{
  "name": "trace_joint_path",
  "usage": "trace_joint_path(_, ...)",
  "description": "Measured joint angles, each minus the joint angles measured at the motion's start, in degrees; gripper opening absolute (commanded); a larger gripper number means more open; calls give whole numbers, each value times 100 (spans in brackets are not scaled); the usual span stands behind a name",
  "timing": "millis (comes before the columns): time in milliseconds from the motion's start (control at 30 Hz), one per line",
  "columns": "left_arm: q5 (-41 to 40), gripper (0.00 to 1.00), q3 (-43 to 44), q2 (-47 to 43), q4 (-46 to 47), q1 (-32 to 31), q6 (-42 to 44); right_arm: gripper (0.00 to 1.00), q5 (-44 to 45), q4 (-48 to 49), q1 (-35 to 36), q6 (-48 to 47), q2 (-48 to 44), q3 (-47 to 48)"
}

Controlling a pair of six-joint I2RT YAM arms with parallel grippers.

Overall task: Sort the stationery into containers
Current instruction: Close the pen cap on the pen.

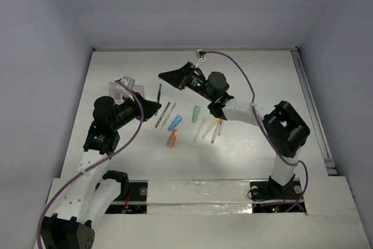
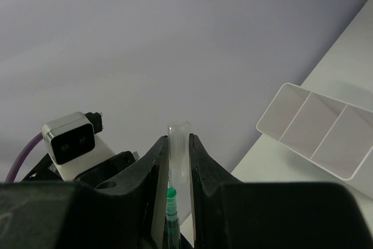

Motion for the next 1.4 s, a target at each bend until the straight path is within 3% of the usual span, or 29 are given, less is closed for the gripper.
trace_joint_path(1400,-7,0,0,37,-4,2,-2,0,-289,151,-81,136,17,96)
